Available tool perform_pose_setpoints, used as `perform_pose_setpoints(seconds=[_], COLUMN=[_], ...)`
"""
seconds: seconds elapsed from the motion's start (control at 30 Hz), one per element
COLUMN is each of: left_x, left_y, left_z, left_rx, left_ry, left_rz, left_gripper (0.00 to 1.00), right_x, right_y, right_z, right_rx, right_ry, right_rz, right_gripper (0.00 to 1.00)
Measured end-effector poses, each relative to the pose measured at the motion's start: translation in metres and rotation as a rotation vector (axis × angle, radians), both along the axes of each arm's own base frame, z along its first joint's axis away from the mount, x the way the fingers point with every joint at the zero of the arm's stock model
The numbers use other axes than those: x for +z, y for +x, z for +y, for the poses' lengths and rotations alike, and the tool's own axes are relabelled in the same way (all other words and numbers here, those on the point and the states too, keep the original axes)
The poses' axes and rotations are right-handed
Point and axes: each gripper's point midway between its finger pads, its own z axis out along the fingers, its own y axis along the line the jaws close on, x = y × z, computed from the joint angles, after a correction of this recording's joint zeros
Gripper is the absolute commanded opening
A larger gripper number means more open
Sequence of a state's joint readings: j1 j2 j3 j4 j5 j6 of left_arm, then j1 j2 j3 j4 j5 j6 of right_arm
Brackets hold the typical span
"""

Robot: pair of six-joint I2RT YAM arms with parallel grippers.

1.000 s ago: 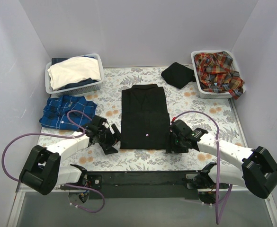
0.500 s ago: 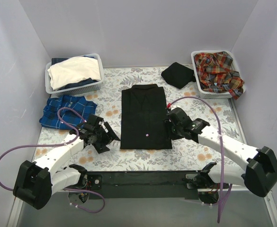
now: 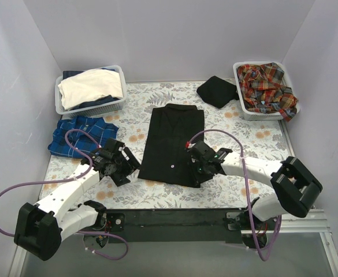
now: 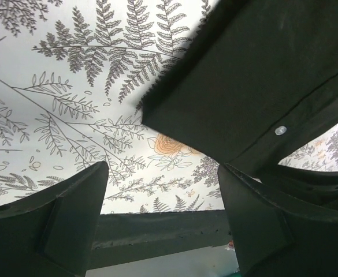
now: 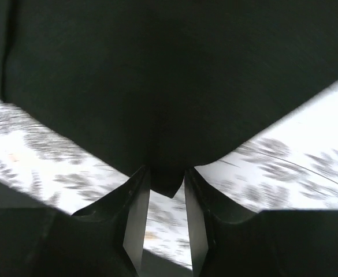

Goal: Fold and stack the long sleeve shirts
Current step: Fold the shirt

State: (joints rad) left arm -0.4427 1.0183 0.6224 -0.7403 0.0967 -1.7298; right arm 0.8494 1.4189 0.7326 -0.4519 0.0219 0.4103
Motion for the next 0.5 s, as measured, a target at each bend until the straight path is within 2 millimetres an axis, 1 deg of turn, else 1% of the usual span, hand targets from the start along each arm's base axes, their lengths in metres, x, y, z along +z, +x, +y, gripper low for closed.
perform_pose_setpoints(seconds=[0.07, 0.1, 0.17, 0.23, 0.27, 0.3, 0.33, 0.37, 0.43, 0.47, 0.5], left_x=[0.003, 0.003, 0.003, 0.002, 0.002, 0.002, 0.001, 0.001, 0.0, 0.0, 0.0], left_y=[0.0, 0.0, -0.001, -0.003, -0.004, -0.004, -0.005, -0.005, -0.006, -0.006, -0.005], left_z=[0.003, 0.005, 0.008, 0.013, 0.015, 0.017, 0.019, 0.021, 0.023, 0.024, 0.024], left_rx=[0.008, 0.014, 0.024, 0.042, 0.051, 0.058, 0.065, 0.072, 0.08, 0.084, 0.088], left_ry=[0.011, 0.02, 0.032, 0.054, 0.063, 0.071, 0.079, 0.088, 0.096, 0.099, 0.099], left_rz=[-0.006, -0.007, -0.003, 0.0, 0.003, 0.003, 0.004, 0.005, 0.005, 0.005, 0.005], left_gripper=[0.77, 0.77, 0.77, 0.78, 0.78, 0.78, 0.78, 0.78, 0.79, 0.79, 0.79], right_x=[0.0, 0.001, 0.004, 0.008, 0.011, 0.016, 0.025, 0.035, 0.056, 0.068, 0.082], right_y=[-0.01, -0.013, -0.014, -0.013, -0.01, -0.007, -0.005, -0.003, 0.005, 0.013, 0.025], right_z=[0.024, 0.039, 0.077, 0.121, 0.142, 0.161, 0.175, 0.185, 0.192, 0.189, 0.181], right_rx=[0.066, 0.101, 0.166, 0.23, 0.257, 0.278, 0.294, 0.306, 0.308, 0.296, 0.269], right_ry=[0.028, 0.038, 0.069, 0.107, 0.127, 0.147, 0.165, 0.179, 0.202, 0.213, 0.22], right_rz=[0.034, 0.054, 0.082, 0.097, 0.09, 0.076, 0.061, 0.038, -0.017, -0.051, -0.084], right_gripper=[0.38, 0.38, 0.38, 0.38, 0.4, 0.4, 0.41, 0.44, 0.46, 0.46, 0.46])
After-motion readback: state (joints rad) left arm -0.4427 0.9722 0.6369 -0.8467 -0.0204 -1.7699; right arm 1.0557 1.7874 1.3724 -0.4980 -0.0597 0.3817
